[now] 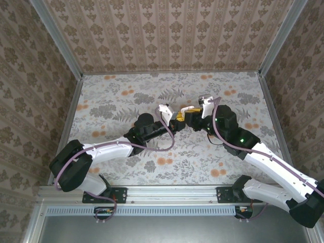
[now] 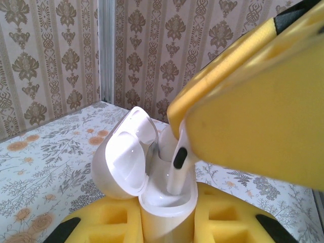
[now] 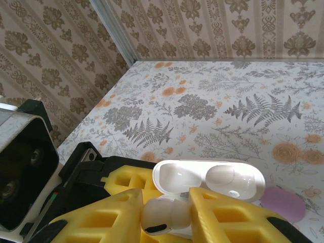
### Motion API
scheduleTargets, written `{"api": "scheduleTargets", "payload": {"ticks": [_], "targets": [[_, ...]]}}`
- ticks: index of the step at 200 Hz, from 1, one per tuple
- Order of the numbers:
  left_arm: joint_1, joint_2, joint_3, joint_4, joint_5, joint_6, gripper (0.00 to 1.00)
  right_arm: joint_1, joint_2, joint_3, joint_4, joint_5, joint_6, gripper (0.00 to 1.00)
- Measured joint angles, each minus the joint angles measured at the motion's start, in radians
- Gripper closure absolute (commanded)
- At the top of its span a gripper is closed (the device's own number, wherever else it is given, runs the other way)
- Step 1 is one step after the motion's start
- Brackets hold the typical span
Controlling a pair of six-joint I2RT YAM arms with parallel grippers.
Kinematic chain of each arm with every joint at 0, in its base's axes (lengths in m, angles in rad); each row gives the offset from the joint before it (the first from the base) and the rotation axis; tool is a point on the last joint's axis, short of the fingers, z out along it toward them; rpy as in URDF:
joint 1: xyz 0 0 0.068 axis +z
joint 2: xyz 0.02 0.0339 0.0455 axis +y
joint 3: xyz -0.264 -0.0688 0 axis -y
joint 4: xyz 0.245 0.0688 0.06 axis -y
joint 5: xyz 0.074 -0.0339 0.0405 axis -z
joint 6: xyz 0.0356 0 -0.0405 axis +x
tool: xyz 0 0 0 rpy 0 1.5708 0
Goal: Insert wireless bluetooth earbuds into charging case
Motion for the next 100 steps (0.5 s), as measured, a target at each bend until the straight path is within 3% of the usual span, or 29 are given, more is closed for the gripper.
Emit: {"api": "scheduleTargets", "payload": {"ticks": [100], "targets": [[0.0, -0.001, 0.011, -0.005, 0.008, 0.007, 0.84, -0.008, 0.0, 0.0, 0.005, -0.049, 0.009, 0.69]]}}
